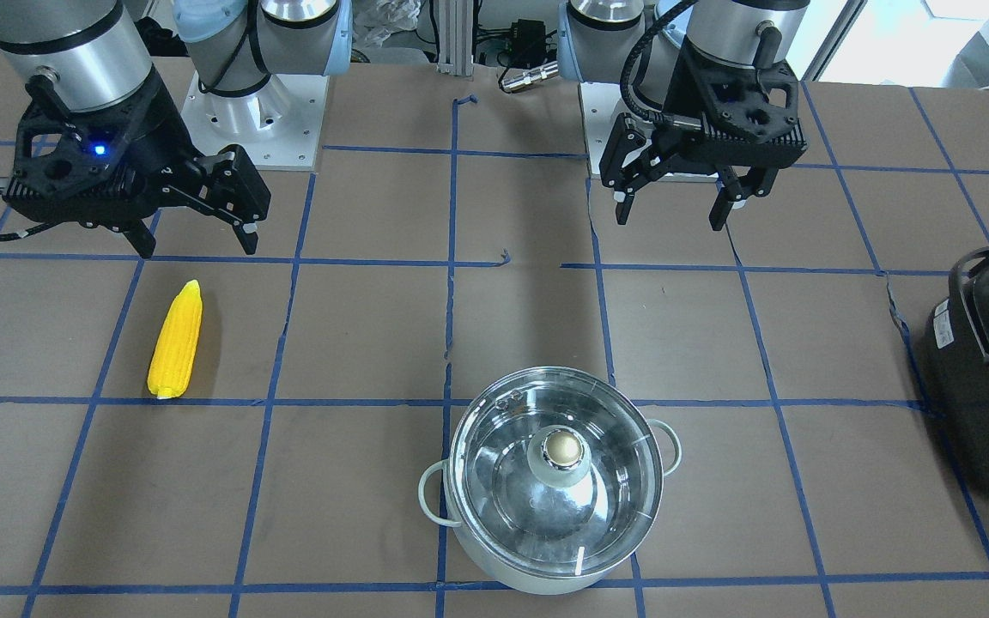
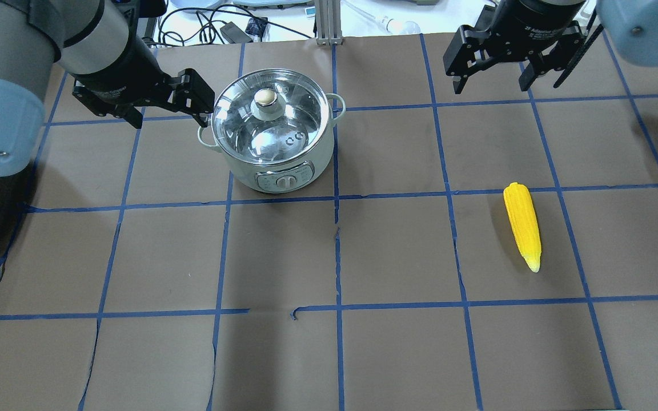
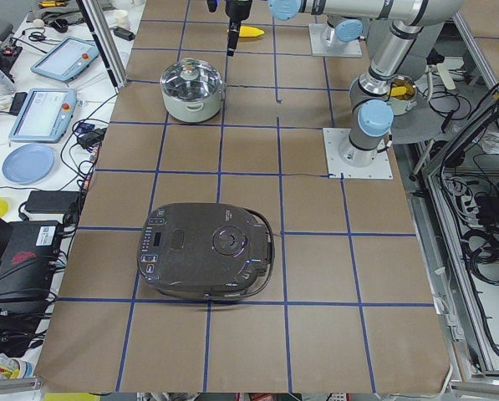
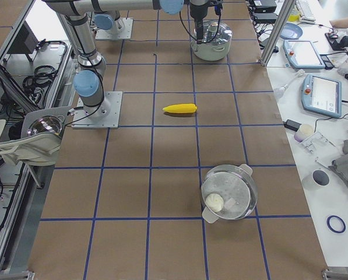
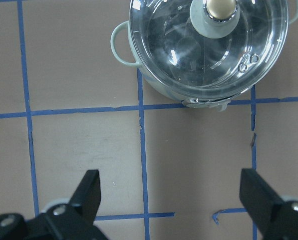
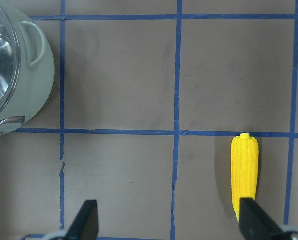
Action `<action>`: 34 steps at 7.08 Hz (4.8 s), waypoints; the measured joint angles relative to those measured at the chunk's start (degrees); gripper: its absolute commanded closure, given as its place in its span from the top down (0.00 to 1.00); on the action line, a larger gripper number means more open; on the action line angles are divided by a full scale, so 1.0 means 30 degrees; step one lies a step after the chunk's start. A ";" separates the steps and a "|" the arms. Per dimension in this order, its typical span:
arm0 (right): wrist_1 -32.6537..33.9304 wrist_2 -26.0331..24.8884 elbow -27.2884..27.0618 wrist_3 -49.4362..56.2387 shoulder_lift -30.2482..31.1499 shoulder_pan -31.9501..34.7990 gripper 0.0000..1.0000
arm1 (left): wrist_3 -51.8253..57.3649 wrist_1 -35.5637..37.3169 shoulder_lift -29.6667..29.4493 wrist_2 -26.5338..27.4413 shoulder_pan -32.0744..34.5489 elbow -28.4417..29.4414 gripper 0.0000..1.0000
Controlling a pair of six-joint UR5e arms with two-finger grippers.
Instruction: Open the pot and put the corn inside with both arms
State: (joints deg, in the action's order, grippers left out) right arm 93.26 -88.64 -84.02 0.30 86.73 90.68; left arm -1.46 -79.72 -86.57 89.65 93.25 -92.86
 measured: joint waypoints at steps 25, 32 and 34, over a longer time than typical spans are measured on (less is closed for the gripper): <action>1.3338 -0.1065 -1.1394 0.3003 -0.4331 -0.4944 0.90 | -0.4209 0.0197 -1.0655 -0.0049 0.1849 0.7363 1.00; 1.3040 -0.1117 -1.0588 0.4103 -0.4416 -0.4914 0.08 | -0.4044 0.0485 -1.1390 -0.0194 0.2166 0.7404 0.00; 1.0803 0.0209 -0.8475 0.3881 -0.3813 -0.4543 0.08 | -0.4043 0.0821 -1.1215 -0.0144 0.2158 0.7533 0.00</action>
State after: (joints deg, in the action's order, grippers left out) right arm 125.67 -88.02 -109.45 11.94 75.29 77.05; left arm -13.58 -77.25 -120.22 89.22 99.73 -70.26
